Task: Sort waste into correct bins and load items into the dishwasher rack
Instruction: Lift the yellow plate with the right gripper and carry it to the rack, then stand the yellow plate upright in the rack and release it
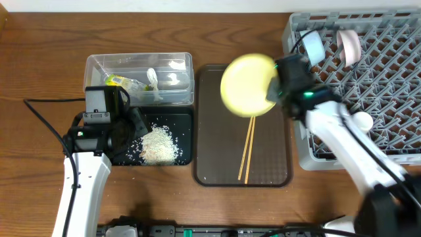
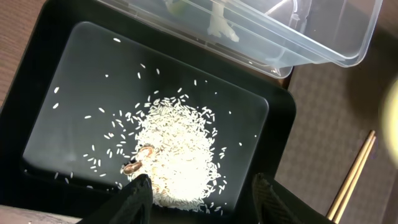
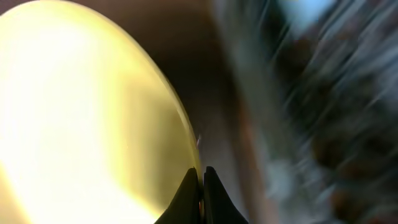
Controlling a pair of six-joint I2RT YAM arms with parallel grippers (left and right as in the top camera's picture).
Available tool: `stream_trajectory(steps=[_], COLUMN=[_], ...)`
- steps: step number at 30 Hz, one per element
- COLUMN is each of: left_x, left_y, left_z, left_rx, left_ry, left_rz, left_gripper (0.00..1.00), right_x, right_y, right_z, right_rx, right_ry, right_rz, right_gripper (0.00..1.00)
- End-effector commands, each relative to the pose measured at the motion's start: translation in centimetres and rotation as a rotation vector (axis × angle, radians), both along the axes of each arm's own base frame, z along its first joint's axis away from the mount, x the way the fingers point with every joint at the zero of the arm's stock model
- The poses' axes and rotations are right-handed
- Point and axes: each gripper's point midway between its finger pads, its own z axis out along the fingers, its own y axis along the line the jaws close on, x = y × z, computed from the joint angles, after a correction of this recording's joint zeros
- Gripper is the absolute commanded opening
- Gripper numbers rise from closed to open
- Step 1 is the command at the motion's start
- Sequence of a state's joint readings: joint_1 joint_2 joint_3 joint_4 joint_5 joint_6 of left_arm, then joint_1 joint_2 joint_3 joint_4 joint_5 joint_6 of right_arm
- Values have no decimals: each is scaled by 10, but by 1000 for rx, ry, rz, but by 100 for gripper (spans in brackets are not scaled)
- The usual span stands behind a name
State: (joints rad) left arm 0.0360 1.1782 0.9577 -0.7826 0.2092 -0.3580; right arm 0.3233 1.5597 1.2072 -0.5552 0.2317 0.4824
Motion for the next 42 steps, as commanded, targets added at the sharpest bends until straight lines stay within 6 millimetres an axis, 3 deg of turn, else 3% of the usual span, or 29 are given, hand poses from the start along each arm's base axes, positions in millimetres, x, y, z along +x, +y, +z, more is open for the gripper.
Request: stream_trajectory(steps=[1, 7, 10, 14, 19, 27, 31, 32, 34, 35, 39, 42], left_x=[0, 0, 0, 0, 0, 0, 0, 0, 0, 0, 0, 0], left_y=[2, 2, 2, 2, 2, 2, 2, 2, 2, 2, 2, 2], left_z=[-1, -1, -1, -1, -1, -1, -1, -1, -1, -1, -1, -1], left_rx=[16, 16, 16, 16, 16, 16, 15, 16, 15, 15, 16, 16], left_ry=[4, 3, 3, 4, 4, 4, 4, 4, 4, 4, 4, 3], left_rz=[-8, -8, -8, -8, -8, -8, -8, -8, -8, -8, -8, -8], left_gripper=[55, 55, 55, 55, 55, 55, 55, 55, 55, 55, 55, 55], right_x=[8, 4, 0, -8, -10, -4, -1, 1, 3, 4, 5, 4], right_y=[-50, -134, -160, -188, -200, -199, -190, -187, -180, -178, -162, -128], right_z=[59, 123, 135, 134, 120, 65, 57, 59, 66, 71, 96, 107], right_rx=[-248, -712, -849, -943, -966, -880, -773, -755, -730, -719, -630, -436], right_ry=[-130, -179, -140, -56, 16, 124, 68, 49, 11, -10, -120, -207], right_rz=[51, 78, 55, -12, -77, -112, -200, -199, -191, -187, -141, -33], right_gripper=[1, 1, 1, 1, 1, 1, 2, 10, 54, 59, 67, 62])
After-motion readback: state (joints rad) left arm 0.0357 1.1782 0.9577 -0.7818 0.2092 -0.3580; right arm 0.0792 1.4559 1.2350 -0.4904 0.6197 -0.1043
